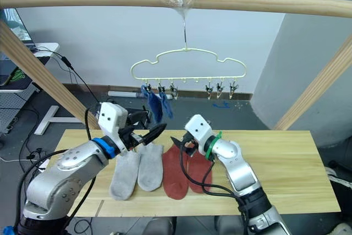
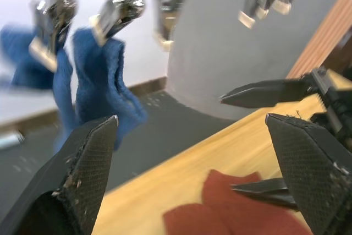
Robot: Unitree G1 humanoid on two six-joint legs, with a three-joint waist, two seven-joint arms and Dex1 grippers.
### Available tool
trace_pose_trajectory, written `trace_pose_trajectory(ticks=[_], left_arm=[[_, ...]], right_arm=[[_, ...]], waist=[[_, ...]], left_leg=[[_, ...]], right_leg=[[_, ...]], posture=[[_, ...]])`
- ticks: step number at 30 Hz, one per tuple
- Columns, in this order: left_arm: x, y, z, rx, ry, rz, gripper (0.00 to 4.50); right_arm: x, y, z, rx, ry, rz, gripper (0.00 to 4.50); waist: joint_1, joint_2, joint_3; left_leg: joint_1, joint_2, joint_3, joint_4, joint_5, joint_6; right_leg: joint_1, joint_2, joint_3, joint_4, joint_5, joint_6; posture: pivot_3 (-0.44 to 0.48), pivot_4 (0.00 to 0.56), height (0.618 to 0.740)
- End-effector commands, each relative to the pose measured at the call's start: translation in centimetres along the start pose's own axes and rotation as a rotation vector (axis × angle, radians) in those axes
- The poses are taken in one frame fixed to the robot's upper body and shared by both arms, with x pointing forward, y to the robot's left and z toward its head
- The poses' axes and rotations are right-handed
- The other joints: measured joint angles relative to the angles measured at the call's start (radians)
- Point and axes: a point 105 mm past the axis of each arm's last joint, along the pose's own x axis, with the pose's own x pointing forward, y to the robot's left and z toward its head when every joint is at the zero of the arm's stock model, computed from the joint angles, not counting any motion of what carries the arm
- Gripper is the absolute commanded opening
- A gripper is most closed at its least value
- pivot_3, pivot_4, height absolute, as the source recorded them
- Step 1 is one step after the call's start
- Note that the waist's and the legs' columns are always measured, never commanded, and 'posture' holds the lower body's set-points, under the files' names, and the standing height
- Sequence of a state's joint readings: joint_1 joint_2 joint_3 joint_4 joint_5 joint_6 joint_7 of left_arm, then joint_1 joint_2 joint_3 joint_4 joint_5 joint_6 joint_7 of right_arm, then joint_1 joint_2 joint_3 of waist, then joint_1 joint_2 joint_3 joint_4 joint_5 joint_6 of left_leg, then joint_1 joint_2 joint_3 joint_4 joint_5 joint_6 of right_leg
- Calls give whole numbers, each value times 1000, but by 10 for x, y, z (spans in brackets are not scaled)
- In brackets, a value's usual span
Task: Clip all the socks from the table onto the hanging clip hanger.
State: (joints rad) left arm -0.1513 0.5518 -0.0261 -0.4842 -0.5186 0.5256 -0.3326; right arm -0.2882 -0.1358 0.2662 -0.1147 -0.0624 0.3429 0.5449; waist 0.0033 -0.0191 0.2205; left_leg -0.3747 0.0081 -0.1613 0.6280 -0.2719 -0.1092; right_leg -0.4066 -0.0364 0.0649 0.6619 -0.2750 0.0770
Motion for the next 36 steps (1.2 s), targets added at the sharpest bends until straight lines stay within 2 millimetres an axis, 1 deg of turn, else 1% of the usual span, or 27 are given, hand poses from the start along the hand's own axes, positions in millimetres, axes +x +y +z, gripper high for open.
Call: trace_pose_trajectory(ticks=[1, 4, 9, 11, 13, 15, 19, 23, 25, 29, 32, 36], left_arm=[[15, -8, 12, 93, -100, 44, 4500], [28, -20, 12, 115, -165, 73, 3879], [35, -28, 6, 114, -182, 82, 2395], [48, -31, 2, 105, -183, 112, 1807], [56, -34, 2, 108, -194, 132, 1807], [59, -31, -1, 114, -200, 163, 1807], [57, -17, -4, 115, -204, 268, 1807], [58, -10, -6, 125, -205, 314, 1807], [61, -6, -5, 117, -211, 334, 1807], [67, -4, -2, 91, -230, 347, 1807], [70, -4, -1, 85, -236, 346, 1807], [77, -5, 6, 78, -258, 336, 1807]], right_arm=[[-20, -11, 19, 40, -70, -20, 4477], [-39, -20, 30, 66, -101, -2, 4500], [-51, -22, 46, 91, -141, 34, 4500], [-61, -30, 64, 85, -184, 43, 4500], [-66, -33, 76, 84, -212, 59, 4500], [-66, -32, 84, 98, -236, 79, 4500], [-68, -30, 94, 87, -256, 110, 4500], [-71, -31, 97, 74, -251, 139, 4500], [-73, -38, 99, 56, -243, 136, 4500], [-72, -48, 98, 41, -236, 107, 4500], [-70, -50, 98, 43, -240, 98, 4500], [-68, -51, 99, 44, -246, 95, 4500]], waist=[[-2, 0, 0], [-6, 0, 0], [-14, 1, 0], [-12, 1, -1], [-10, 1, -1], [-10, 0, -1], [-14, 1, -2], [-14, 1, -2], [-14, 1, -2], [-14, 1, -2], [-15, 1, -2], [-21, 1, -2]], left_leg=[[0, 0, 0, 1, 0, 0], [0, 0, 0, 1, 0, 1], [1, 1, 0, 1, -1, 3], [0, 0, 0, 1, -2, 4], [0, 0, 0, 3, -1, 5], [-1, -1, 0, 4, -1, 5], [0, 0, 0, 3, -1, 5], [-1, 0, 0, 3, -1, 5], [-1, 0, 0, 4, -1, 5], [-1, -1, 0, 4, -1, 6], [-1, -1, 0, 4, 0, 5], [-1, -1, 0, 4, 1, 3]], right_leg=[[0, 0, 0, 0, 0, 0], [0, 0, 0, 0, 0, 0], [0, 1, 0, 2, 0, 0], [0, 1, 0, 1, 0, 0], [0, 0, 1, 1, 1, 1], [1, 0, 0, 1, 1, 2], [1, 0, 0, 1, 2, 1], [0, 0, 0, 1, 2, 1], [1, 0, 0, 1, 2, 1], [1, 0, 0, 1, 2, 1], [1, 0, 0, 1, 2, 1], [1, 0, 0, 2, 3, 0]], posture=[[92, 193, 740], [82, 190, 740], [53, 187, 740], [42, 183, 740], [33, 180, 740], [33, 180, 740], [18, 174, 740], [11, 173, 740], [5, 168, 740], [5, 168, 740], [5, 171, 740], [1, 178, 740]])
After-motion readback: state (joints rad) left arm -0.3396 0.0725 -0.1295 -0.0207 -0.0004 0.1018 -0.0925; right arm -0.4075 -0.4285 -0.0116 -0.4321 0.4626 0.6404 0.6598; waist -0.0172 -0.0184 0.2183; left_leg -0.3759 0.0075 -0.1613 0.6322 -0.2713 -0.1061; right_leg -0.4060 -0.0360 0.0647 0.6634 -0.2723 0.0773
